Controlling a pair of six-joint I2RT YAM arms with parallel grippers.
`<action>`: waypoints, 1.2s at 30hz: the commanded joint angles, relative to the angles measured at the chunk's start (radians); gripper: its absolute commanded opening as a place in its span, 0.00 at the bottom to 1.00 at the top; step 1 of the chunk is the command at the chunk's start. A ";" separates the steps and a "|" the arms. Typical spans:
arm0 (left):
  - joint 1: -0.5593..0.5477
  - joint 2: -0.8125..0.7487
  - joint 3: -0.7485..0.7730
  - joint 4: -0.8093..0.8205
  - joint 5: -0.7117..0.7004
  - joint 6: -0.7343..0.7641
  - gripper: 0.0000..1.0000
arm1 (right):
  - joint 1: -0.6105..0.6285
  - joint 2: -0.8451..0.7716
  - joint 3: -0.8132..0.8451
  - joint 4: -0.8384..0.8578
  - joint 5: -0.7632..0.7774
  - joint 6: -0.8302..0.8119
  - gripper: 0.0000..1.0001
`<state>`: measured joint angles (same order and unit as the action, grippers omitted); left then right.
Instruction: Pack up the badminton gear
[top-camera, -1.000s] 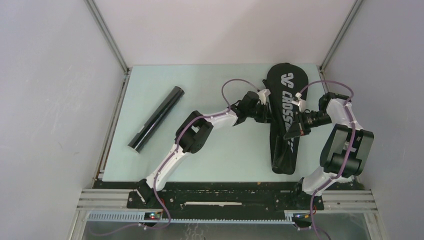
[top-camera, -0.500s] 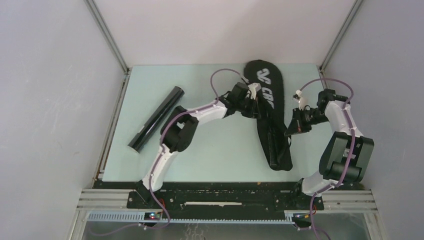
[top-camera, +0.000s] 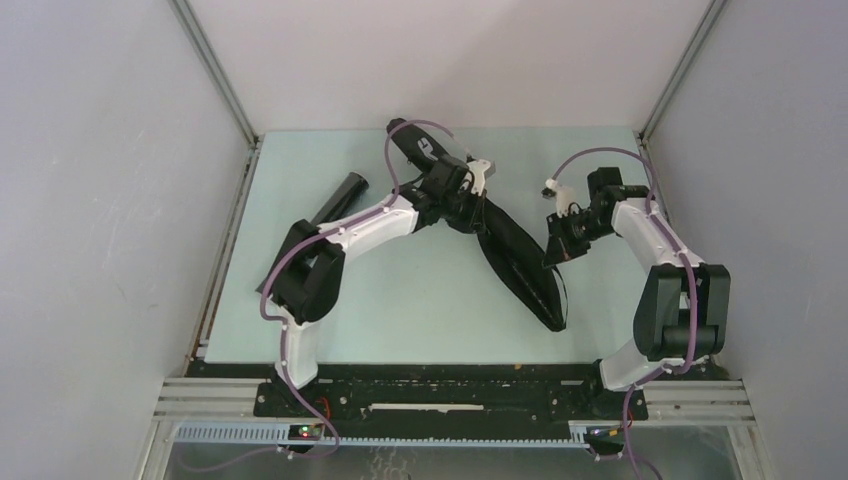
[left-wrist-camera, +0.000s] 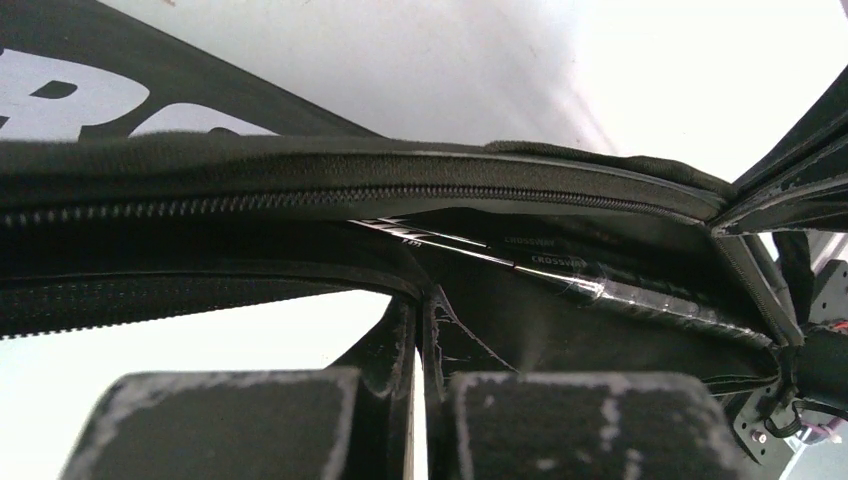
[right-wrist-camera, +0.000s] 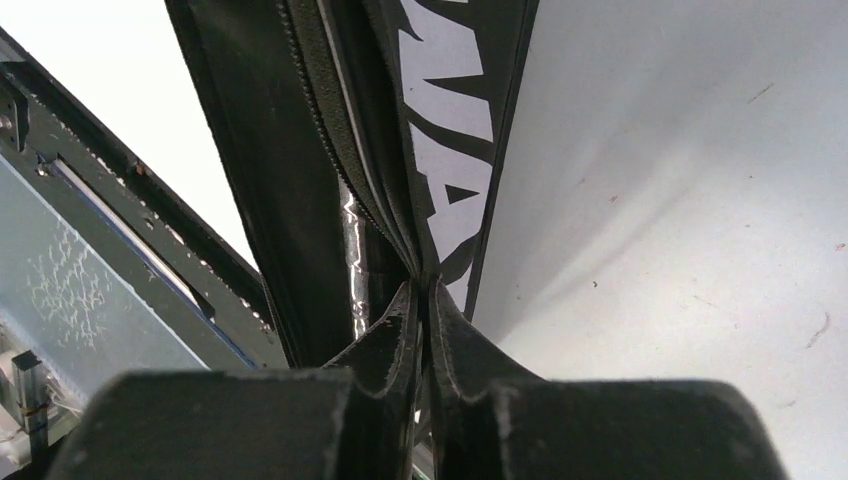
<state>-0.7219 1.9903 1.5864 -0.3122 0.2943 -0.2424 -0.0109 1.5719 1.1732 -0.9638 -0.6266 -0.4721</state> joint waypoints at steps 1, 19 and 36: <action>-0.013 -0.096 -0.028 0.020 0.015 0.032 0.00 | 0.032 -0.013 0.018 0.066 0.023 0.008 0.14; -0.009 -0.063 0.012 0.003 0.044 -0.259 0.00 | 0.134 -0.231 0.003 0.155 -0.050 0.022 0.82; 0.023 0.021 0.103 -0.039 0.100 -0.533 0.00 | 0.428 -0.324 -0.236 0.596 0.316 0.289 0.94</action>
<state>-0.7082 2.0113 1.5959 -0.3847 0.3298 -0.6792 0.3710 1.2457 0.9333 -0.5037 -0.3988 -0.2581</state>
